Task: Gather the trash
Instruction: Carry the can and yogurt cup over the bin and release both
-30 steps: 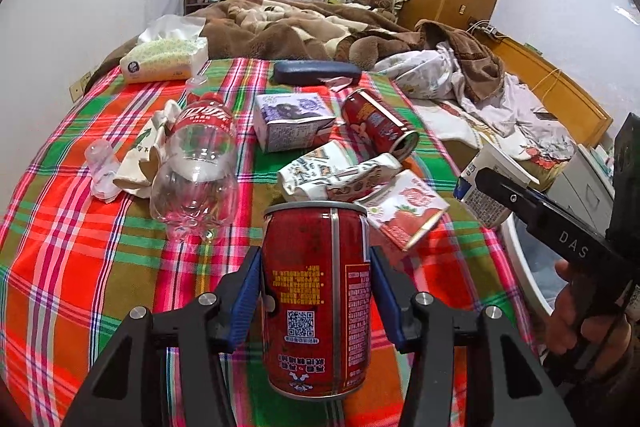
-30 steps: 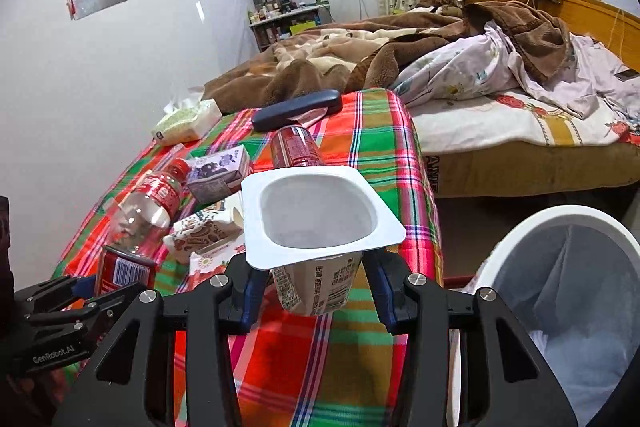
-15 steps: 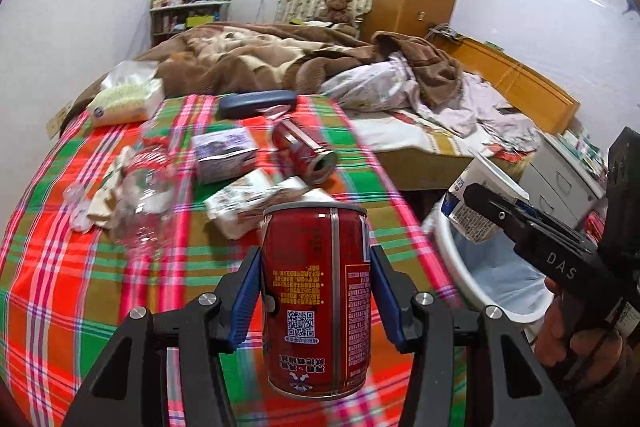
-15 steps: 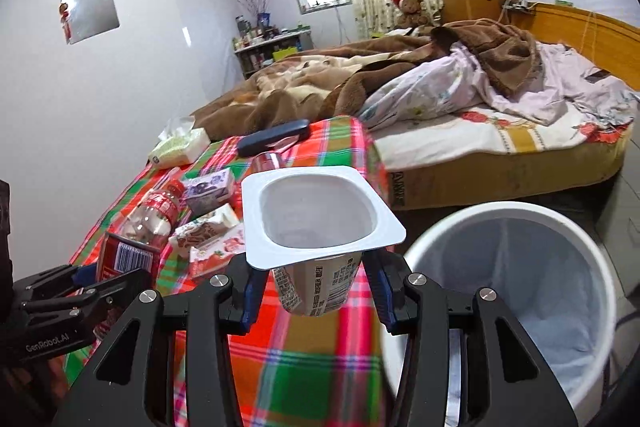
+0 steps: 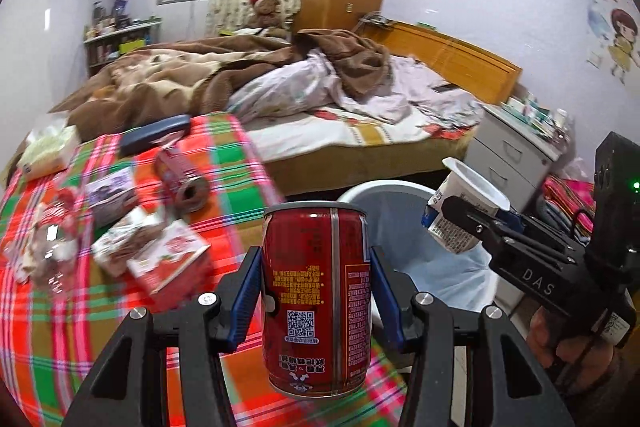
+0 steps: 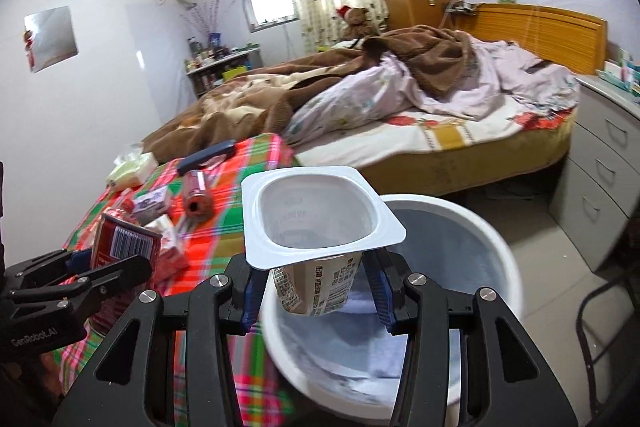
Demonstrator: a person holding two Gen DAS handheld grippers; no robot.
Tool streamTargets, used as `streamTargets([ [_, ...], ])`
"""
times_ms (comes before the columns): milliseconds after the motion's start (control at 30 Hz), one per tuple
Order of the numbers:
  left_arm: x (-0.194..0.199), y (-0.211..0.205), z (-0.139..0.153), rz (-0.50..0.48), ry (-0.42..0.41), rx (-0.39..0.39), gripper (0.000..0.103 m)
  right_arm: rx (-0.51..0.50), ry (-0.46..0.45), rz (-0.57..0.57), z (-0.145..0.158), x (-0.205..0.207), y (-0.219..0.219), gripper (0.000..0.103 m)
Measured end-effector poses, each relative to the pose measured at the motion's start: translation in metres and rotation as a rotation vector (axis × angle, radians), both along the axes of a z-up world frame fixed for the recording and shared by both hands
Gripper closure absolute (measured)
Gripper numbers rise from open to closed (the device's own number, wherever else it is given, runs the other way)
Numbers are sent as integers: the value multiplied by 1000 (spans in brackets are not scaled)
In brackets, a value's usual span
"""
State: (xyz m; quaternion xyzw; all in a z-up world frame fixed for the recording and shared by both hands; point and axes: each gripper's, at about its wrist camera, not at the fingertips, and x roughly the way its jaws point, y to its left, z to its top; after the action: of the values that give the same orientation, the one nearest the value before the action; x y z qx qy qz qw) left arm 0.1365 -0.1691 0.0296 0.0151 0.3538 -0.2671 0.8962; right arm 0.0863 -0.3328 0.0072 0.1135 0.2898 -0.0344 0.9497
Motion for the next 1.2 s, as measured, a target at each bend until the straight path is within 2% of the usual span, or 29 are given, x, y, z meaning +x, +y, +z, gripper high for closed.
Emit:
streamTargets([
  [233, 4, -48, -6, -94, 21, -5, 51, -3, 61, -62, -16, -2, -29, 56],
  [533, 16, -98, -29, -169, 71, 27, 50, -14, 167, -96, -40, -1, -50, 56],
  [867, 29, -114, -53, -177, 113, 44, 48, -10, 242, -88, -57, 2, -60, 55],
  [933, 27, -113, -51, -179, 101, 36, 41, -9, 245, -89, -58, 2, -61, 49],
  [967, 27, -112, -49, -178, 92, 31, 38, -8, 244, -90, -58, 1, -60, 37],
  [1000, 27, -111, -48, -177, 89, 28, 38, -5, 239, -89, -57, 0, -60, 34],
  [1200, 26, -104, -44, -158, 81, 29, 37, -9, 222, -91, -51, -2, -57, 34],
])
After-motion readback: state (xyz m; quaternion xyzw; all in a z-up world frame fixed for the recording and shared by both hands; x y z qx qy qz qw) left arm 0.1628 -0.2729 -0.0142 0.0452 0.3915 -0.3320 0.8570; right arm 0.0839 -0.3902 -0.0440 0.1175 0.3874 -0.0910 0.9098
